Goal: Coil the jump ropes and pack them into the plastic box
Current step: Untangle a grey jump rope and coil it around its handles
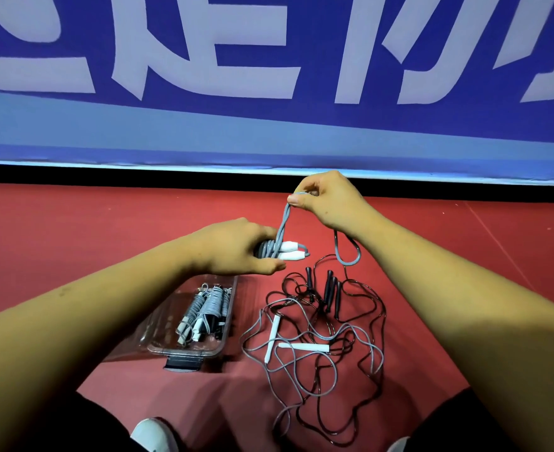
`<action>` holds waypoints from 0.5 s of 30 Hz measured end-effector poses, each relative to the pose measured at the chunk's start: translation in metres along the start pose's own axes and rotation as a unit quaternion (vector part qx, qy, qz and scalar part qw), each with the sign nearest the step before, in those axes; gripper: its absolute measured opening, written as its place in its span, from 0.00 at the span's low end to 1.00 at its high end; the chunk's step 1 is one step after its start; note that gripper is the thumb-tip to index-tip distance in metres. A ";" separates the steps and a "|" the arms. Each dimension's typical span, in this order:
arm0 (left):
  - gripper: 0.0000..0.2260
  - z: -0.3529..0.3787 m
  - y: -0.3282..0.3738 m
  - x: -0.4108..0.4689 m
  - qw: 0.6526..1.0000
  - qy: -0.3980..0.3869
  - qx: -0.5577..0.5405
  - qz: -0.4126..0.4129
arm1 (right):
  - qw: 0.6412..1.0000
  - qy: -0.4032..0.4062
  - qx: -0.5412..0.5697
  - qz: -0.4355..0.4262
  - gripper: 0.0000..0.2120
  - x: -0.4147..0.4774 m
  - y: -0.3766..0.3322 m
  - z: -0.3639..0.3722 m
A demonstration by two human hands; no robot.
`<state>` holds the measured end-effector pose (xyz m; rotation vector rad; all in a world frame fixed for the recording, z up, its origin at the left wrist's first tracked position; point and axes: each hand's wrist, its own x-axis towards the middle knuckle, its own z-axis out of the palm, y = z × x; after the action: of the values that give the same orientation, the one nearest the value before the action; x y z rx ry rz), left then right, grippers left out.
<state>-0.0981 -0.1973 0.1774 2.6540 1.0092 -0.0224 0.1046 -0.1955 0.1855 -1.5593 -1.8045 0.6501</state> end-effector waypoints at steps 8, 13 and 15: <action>0.11 -0.008 -0.005 -0.009 0.938 0.120 -0.324 -0.019 | 0.985 -0.131 0.087 0.064 0.06 -0.009 0.019 0.008; 0.09 -0.013 -0.024 -0.008 0.925 0.143 -0.343 -0.077 | 0.966 -0.241 0.065 0.067 0.07 -0.014 0.011 0.020; 0.05 -0.013 -0.033 -0.007 0.930 0.158 -0.318 -0.095 | 0.960 -0.266 0.058 0.066 0.05 -0.016 0.005 0.025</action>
<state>-0.1261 -0.1744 0.1819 1.9926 1.1271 0.6032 0.0909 -0.2093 0.1628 -1.5288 -1.9968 1.3171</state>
